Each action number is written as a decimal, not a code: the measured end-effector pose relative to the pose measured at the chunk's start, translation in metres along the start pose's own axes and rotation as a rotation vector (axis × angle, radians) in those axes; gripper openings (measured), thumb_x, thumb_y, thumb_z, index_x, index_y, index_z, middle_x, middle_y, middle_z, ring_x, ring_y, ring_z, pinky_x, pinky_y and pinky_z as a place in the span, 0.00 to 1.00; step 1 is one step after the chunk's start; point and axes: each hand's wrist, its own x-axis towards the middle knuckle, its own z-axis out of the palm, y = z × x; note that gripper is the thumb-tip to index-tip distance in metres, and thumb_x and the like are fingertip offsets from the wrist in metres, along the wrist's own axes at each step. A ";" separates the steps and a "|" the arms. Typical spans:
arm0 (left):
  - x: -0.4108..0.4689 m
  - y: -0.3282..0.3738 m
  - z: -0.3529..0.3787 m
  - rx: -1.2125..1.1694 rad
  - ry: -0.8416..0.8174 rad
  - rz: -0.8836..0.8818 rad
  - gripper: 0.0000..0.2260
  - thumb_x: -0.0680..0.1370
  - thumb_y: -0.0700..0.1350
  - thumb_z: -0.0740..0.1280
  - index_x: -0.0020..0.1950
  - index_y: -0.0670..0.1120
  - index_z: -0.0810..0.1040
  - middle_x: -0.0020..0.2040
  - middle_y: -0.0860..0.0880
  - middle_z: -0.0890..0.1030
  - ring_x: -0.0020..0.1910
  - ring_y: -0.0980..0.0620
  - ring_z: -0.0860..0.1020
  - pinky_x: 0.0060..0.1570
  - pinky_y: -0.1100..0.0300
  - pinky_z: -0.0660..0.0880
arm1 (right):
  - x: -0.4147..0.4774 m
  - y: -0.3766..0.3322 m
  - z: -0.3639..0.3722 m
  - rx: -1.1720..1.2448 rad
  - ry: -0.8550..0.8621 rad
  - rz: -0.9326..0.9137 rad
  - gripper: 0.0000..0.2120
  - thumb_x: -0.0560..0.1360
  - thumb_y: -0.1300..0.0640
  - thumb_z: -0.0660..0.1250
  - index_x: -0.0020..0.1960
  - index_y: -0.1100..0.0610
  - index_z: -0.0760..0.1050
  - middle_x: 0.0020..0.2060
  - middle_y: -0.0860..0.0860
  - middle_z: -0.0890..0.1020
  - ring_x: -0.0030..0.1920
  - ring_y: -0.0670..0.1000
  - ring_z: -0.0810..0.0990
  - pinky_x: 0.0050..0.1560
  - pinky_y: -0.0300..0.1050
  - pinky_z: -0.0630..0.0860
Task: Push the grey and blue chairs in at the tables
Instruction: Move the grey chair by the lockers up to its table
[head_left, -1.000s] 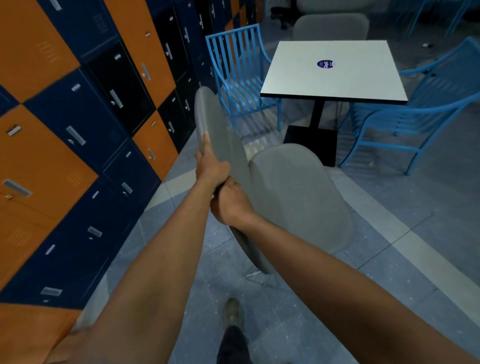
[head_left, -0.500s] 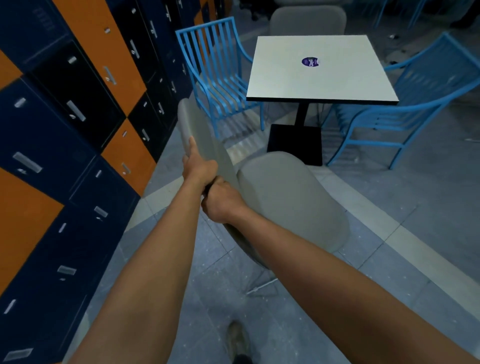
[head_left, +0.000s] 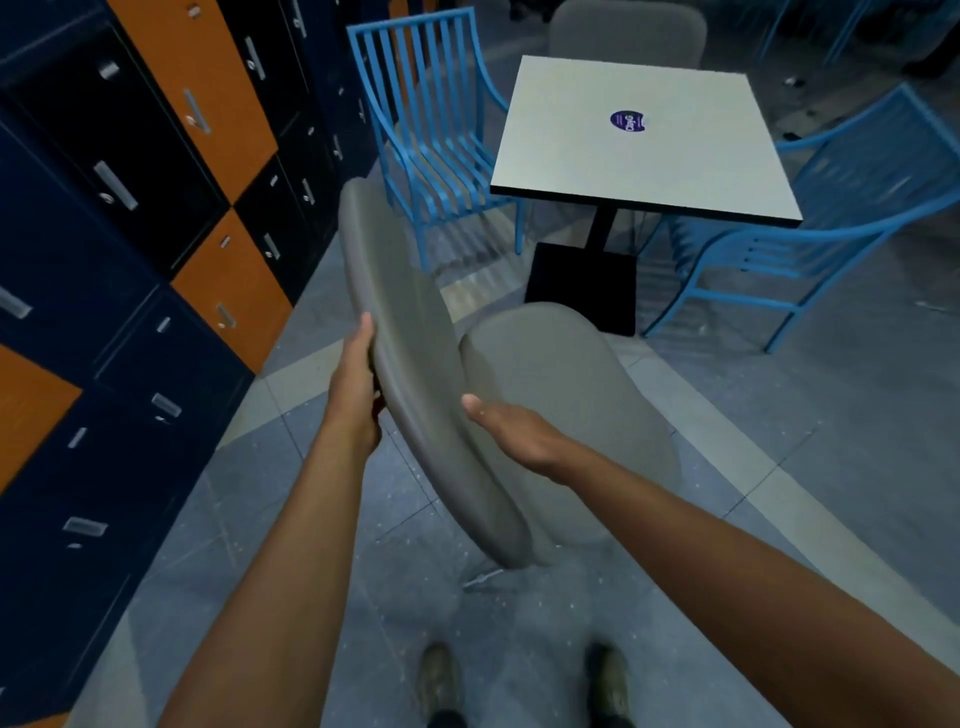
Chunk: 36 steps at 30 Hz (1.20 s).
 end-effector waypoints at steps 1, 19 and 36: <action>-0.009 -0.020 -0.006 -0.067 0.006 -0.068 0.29 0.71 0.72 0.69 0.67 0.59 0.80 0.61 0.51 0.84 0.57 0.49 0.83 0.57 0.47 0.79 | 0.002 0.027 -0.009 -0.033 0.019 0.057 0.37 0.78 0.27 0.52 0.71 0.53 0.77 0.71 0.54 0.77 0.70 0.55 0.74 0.70 0.49 0.68; -0.081 -0.384 0.108 -0.700 0.630 -0.727 0.28 0.79 0.62 0.62 0.72 0.45 0.73 0.68 0.38 0.76 0.65 0.35 0.75 0.68 0.37 0.69 | 0.032 0.358 -0.027 0.407 -0.156 0.808 0.16 0.82 0.47 0.65 0.58 0.60 0.73 0.44 0.57 0.79 0.38 0.54 0.77 0.40 0.45 0.73; 0.056 -0.541 0.185 -0.771 0.475 -0.676 0.21 0.87 0.44 0.47 0.79 0.40 0.62 0.78 0.38 0.65 0.74 0.40 0.69 0.63 0.46 0.73 | 0.117 0.471 0.051 1.437 0.279 0.834 0.40 0.74 0.31 0.66 0.76 0.55 0.68 0.70 0.56 0.76 0.62 0.59 0.80 0.52 0.54 0.80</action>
